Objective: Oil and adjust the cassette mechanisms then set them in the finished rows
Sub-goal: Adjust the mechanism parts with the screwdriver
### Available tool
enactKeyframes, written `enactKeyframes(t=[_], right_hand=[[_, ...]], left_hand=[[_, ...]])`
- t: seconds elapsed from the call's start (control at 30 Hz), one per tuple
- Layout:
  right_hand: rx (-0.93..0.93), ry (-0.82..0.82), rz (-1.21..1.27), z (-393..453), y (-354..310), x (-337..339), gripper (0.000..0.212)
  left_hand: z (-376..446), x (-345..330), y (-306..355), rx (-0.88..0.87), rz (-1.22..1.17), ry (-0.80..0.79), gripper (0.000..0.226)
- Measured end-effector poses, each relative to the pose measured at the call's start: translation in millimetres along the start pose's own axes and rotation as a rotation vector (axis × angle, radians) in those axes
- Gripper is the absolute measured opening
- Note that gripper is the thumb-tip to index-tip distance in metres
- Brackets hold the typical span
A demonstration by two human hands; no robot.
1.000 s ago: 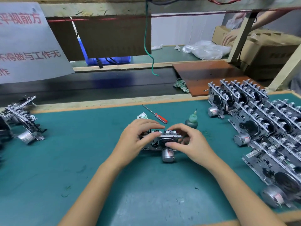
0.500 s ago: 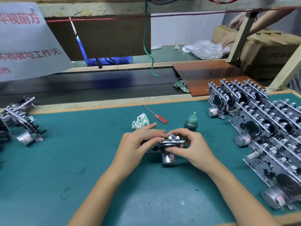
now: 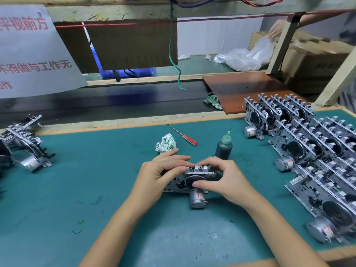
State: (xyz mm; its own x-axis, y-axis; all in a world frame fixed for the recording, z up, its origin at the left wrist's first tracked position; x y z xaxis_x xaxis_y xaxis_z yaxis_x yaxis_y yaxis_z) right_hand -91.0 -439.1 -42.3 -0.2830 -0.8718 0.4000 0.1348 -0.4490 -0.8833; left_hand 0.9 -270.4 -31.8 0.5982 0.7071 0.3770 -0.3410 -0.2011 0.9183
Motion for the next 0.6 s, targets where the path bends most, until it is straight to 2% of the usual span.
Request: enactKeyframes(t=[0.27, 0.33, 0.47, 0.6], right_hand=[[0.095, -0.027, -0.042, -10, -7, -1, 0.034], [0.105, -0.042, -0.175, -15, -5, 2, 0.038], [0.197, 0.073, -0.655, -29, -1, 6, 0.044], [0.217, 0.091, -0.728, -35, 1, 3, 0.043]], left_hand=[[-12, 0, -3, 0.003, -0.051, -0.027, 0.023], [-11, 0, -3, 0.006, -0.041, -0.023, 0.023], [-5, -2, 0, -0.003, -0.009, -0.006, 0.024], [-5, -2, -1, -0.021, -0.005, 0.002, 0.023]])
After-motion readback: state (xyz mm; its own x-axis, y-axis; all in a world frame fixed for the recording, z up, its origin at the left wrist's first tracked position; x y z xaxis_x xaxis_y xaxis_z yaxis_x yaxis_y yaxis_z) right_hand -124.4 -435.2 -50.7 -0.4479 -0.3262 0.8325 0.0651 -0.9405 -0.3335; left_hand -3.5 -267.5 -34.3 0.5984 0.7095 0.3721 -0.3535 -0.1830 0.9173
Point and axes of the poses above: each hand's wrist, its own z-axis towards the middle knuckle, its own x-axis out of the back of the hand, y = z × x, the point moved 1 cm from there along z, towards the middle knuckle, and after that the axes turned 10 degrees about x, right-handed, at the moved point
